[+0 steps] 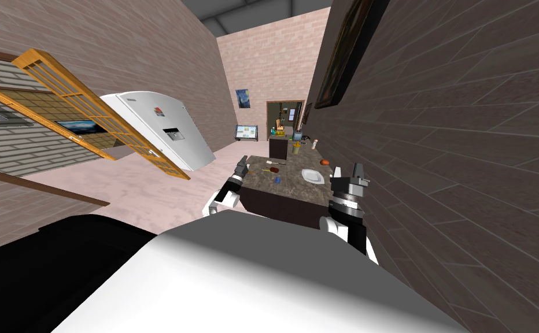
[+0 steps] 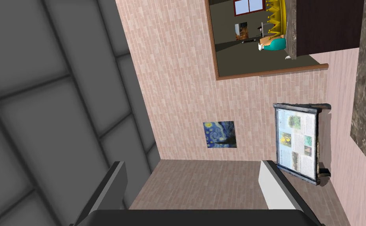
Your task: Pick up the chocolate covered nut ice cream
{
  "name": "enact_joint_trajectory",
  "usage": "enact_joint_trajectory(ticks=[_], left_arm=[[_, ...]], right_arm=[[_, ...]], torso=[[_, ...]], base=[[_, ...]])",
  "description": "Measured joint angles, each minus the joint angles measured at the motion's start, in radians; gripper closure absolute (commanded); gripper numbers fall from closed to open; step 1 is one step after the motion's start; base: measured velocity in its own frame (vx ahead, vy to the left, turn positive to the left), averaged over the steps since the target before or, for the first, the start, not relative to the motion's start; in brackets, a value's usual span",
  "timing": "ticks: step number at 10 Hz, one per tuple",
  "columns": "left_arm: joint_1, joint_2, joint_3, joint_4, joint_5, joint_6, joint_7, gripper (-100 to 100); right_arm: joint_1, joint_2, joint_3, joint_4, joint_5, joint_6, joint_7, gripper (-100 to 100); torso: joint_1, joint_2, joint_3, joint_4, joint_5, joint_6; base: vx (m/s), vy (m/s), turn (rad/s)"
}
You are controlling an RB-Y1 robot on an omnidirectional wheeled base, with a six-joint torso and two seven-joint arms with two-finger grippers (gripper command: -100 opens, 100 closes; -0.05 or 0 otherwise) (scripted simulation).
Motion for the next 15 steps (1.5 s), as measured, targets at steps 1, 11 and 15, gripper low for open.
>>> enact_joint_trajectory(ticks=[1,11,15], left_arm=[[-0.01,0.004,-0.001,0.006,0.003,0.033,-0.008,-100],[-0.179,0.061,-0.001,0.154,0.056,0.306,-0.074,-100],[-0.279,0.079,0.003,0.244,0.082,0.429,-0.094,-100]], right_arm=[[0.0,0.0,0.0,0.0,0.0,0.0,0.0,0],[0.0,0.0,0.0,0.0,0.0,0.0,0.0,0],[0.0,0.0,0.0,0.0,0.0,0.0,0.0,0]], torso=[[0.0,0.0,0.0,0.0,0.0,0.0],[-0.001,0.0,0.0,0.0,0.0,0.0],[-0.001,0.0,0.0,0.0,0.0,0.0]], base=[[-0.001,0.014,0.013],[-0.001,0.007,0.004],[0.0,0.003,-0.002]])
